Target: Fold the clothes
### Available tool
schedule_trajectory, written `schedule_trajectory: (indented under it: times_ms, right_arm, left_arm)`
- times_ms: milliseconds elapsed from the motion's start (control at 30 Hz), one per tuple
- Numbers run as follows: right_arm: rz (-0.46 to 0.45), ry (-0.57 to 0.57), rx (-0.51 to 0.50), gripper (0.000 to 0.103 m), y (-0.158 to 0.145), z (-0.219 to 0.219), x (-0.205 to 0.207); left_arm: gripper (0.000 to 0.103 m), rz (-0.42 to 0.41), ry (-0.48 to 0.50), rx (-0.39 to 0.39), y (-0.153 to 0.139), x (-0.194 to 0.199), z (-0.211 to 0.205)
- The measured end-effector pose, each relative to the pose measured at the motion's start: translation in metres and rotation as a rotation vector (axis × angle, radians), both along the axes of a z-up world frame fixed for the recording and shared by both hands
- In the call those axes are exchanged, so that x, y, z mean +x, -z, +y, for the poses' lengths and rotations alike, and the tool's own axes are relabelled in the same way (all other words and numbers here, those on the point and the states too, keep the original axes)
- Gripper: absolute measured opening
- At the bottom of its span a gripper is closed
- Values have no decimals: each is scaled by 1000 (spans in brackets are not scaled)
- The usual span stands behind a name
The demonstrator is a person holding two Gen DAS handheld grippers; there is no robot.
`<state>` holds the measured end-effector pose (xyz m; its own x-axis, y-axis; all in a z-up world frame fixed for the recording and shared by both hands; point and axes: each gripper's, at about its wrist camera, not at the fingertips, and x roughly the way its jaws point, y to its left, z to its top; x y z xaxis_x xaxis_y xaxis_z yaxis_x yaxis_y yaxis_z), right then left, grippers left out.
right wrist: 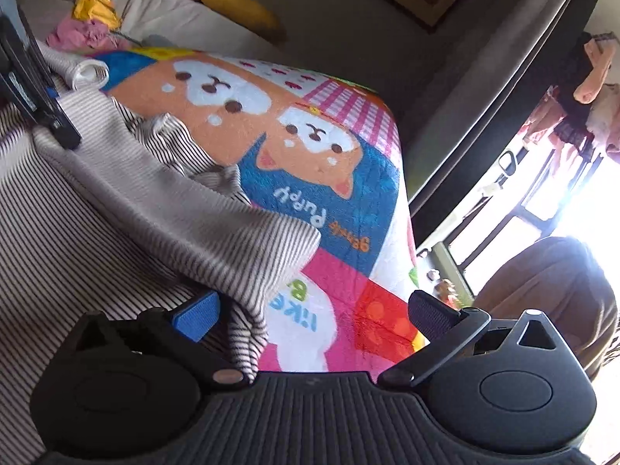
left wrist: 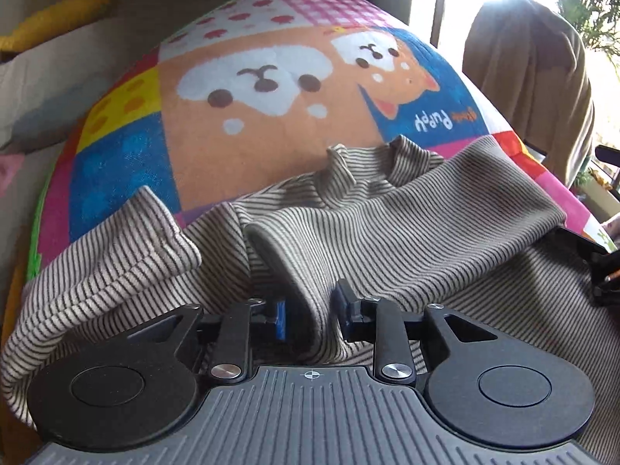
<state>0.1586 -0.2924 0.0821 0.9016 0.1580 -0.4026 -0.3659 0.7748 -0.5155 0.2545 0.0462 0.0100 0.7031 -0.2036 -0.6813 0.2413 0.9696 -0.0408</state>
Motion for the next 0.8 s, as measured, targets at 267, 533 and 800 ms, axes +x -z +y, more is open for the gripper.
schedule_trajectory:
  times_ms: [267,533,800]
  right_arm:
    - [101,109,81,103,7,18,53]
    - [178,65,137,103,-3,30,63]
    - [595,-241,593,95,-55,114,86]
  left_arm:
    - [54,-59,2,-48,-24,-24,23]
    - [76,-228,-68,179,-44,-62,54]
    - [74,-209,-176,254,-21,-44,80]
